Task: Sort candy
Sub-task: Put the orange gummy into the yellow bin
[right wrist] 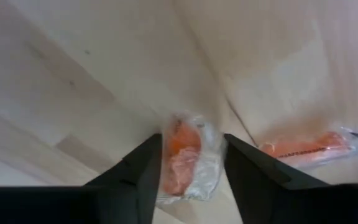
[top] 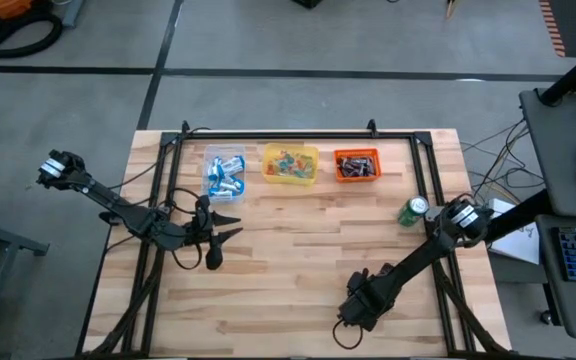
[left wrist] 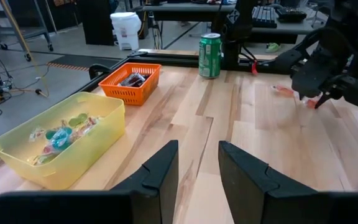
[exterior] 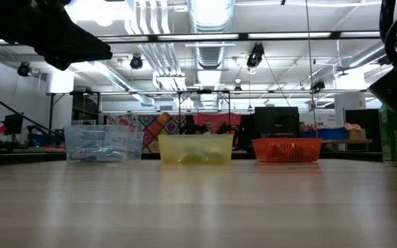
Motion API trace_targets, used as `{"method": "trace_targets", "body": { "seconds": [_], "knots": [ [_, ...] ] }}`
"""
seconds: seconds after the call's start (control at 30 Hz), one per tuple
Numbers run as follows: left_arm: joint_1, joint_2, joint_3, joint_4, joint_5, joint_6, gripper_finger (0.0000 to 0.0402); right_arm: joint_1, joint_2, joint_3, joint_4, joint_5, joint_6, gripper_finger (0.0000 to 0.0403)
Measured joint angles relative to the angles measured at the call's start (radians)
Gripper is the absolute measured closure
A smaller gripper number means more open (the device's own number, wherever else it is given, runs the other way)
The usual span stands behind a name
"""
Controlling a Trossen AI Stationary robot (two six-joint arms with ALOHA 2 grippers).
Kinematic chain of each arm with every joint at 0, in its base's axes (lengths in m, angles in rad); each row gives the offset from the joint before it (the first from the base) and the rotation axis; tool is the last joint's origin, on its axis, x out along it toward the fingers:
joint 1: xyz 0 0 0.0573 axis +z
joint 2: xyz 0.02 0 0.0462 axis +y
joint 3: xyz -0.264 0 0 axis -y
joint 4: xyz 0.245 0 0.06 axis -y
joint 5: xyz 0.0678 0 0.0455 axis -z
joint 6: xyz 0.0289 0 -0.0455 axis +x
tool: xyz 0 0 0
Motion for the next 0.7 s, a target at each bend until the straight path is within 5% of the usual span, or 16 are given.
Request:
{"method": "trace_targets", "body": {
  "seconds": [0.33, 0.53, 0.7],
  "knots": [
    [0.0, 0.0, 0.0, 0.0, 0.0, 0.0, 0.0304, -0.015, -0.019, -0.002, 0.017, 0.061, -0.062, 0.0382],
    [0.0, 0.0, 0.0, 0.0, 0.0, 0.0, 0.0304, -0.047, -0.072, 0.026, 0.037, 0.145, -0.131, 0.0388],
    [0.0, 0.0, 0.0, 0.001, -0.001, 0.0, 0.0304, -0.12, -0.126, 0.039, 0.137, 0.366, -0.316, 0.0389]
  ]
}}
